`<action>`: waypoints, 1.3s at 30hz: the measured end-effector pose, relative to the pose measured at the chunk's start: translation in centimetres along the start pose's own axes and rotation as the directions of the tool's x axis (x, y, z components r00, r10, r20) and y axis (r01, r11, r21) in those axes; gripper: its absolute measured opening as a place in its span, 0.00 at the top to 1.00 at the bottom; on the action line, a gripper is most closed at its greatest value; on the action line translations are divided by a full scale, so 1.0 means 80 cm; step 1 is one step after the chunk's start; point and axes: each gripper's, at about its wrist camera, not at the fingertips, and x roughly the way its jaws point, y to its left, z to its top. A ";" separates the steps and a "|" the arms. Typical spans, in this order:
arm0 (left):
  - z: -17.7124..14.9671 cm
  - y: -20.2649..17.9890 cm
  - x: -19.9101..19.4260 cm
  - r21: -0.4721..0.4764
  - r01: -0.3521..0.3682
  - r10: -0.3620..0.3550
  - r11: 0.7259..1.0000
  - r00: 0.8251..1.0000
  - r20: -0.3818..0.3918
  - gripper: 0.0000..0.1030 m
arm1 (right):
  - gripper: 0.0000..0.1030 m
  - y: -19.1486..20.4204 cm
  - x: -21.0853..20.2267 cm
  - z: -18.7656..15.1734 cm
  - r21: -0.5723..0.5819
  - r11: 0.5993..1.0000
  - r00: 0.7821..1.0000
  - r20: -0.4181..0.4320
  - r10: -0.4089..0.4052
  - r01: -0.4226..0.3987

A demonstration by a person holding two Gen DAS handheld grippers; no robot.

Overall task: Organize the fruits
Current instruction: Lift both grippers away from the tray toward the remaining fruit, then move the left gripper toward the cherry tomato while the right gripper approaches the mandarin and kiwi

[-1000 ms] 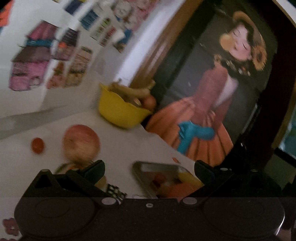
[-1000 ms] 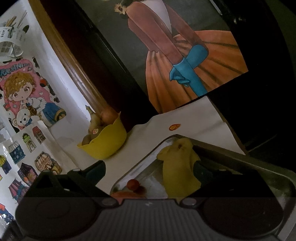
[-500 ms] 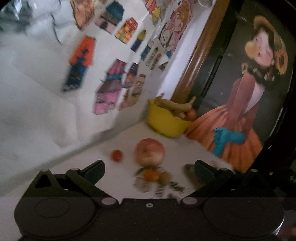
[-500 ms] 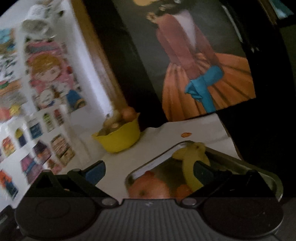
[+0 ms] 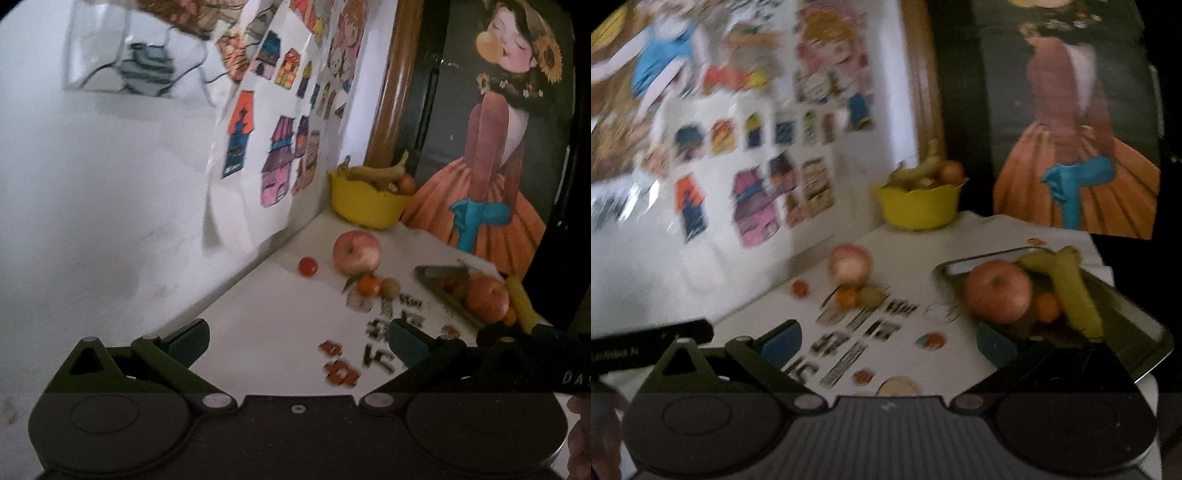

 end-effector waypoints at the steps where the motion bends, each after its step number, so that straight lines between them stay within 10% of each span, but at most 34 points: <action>1: -0.002 0.003 -0.002 0.003 -0.011 0.011 1.000 1.000 -0.008 0.01 | 0.00 0.005 0.000 -0.005 -0.012 1.000 1.000 -0.012 0.008 -0.008; 15: -0.012 0.041 -0.003 -0.037 -0.101 0.099 0.994 0.993 -0.063 0.01 | 0.00 0.036 0.010 -0.037 -0.089 0.996 0.996 -0.087 0.016 -0.024; 39: 0.028 -0.019 0.075 0.122 -0.048 0.057 0.991 0.995 -0.076 0.01 | 0.00 0.004 0.053 0.002 -0.186 0.981 0.995 -0.072 -0.073 0.058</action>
